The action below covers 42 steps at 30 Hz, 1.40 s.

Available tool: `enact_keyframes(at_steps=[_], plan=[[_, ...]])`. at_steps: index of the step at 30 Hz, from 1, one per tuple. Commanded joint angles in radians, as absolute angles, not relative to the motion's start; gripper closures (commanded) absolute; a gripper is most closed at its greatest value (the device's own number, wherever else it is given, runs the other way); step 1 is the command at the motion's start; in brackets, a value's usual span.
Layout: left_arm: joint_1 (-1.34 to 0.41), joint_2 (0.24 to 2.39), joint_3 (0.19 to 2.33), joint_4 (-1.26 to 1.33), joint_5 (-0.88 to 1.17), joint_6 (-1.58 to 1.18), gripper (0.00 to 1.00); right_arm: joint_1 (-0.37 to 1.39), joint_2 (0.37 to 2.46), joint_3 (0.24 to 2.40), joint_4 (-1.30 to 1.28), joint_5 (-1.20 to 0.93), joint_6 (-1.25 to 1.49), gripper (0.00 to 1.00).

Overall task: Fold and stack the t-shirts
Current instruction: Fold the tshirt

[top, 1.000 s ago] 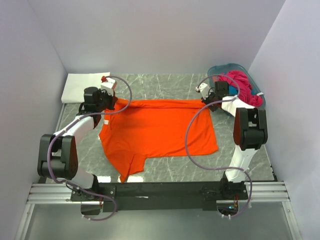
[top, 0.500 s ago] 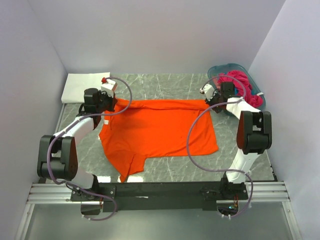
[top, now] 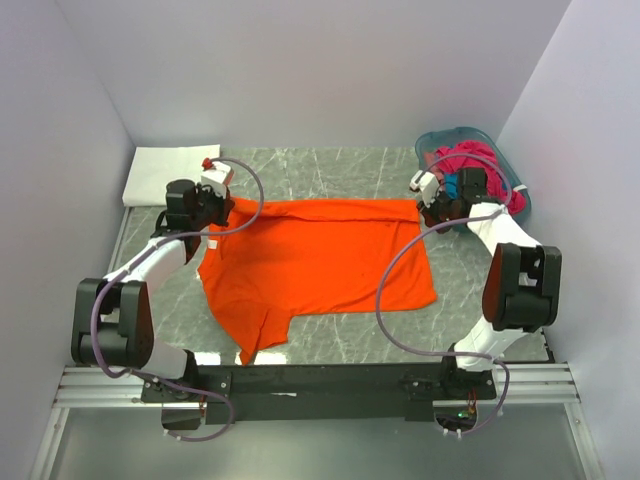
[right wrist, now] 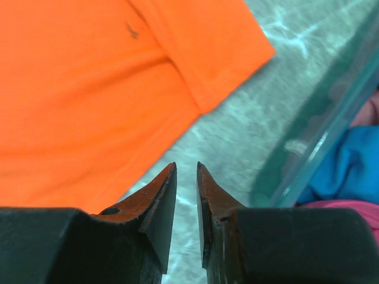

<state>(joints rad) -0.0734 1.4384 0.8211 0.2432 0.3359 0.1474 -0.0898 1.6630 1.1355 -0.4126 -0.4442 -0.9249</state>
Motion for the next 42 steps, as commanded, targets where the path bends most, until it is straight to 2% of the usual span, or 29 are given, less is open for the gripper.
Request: enact_keyframes(at_steps=[1, 21, 42], plan=[[-0.075, 1.401, 0.807, 0.252, 0.359, 0.178, 1.0, -0.094, 1.595, 1.121, -0.443, -0.534, -0.893, 0.73], [-0.15, 1.356, 0.798, 0.146, 0.233, 0.172, 0.99, -0.094, 1.523, 1.062, -0.453, -0.615, -0.838, 0.73], [-0.201, 1.322, 0.813, 0.015, 0.238, 0.156, 1.0, -0.092, 1.506, 1.035, -0.439, -0.624, -0.831, 0.72]])
